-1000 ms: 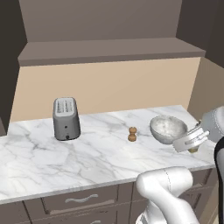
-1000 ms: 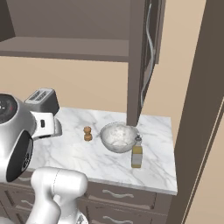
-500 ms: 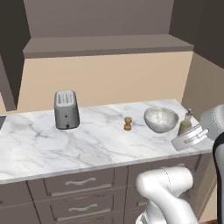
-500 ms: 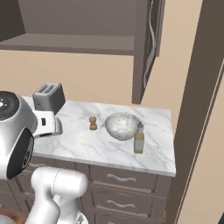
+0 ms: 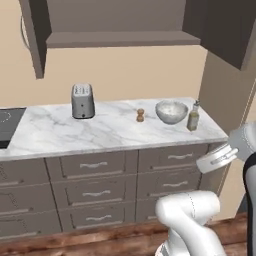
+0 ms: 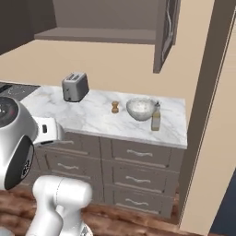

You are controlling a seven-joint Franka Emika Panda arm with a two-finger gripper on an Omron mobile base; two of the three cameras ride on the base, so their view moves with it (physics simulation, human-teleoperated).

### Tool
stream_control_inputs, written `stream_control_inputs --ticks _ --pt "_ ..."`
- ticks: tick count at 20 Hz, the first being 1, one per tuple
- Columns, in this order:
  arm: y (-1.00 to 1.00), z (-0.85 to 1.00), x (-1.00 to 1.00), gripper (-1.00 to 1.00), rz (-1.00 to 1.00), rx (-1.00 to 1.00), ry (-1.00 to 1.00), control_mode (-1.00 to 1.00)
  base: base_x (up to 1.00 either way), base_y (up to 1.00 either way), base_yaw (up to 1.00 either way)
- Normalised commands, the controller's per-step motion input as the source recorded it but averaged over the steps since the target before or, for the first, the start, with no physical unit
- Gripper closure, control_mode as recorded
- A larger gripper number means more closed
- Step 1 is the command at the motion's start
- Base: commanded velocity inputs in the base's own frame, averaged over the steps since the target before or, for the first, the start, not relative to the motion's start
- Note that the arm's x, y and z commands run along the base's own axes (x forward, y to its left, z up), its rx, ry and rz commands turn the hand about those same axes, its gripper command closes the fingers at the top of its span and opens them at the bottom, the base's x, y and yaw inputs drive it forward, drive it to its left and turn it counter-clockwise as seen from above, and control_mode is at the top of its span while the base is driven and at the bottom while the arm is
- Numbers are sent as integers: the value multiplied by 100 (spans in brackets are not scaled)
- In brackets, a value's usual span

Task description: Retrieve the bottle and the shaker from the cabinet and place them next to the mixing bowl on the counter. Then add garlic from the fridge to the mixing bowl.

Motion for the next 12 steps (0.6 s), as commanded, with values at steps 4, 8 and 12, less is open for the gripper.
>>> stream_control_inputs --ticks 4,8,12 --pt "0 0 0 -100 0 0 0 100 -62 -4 30" --pt "0 0 0 -100 0 0 0 100 -39 0 50" --pt "0 0 0 -100 0 0 0 100 -12 0 72"
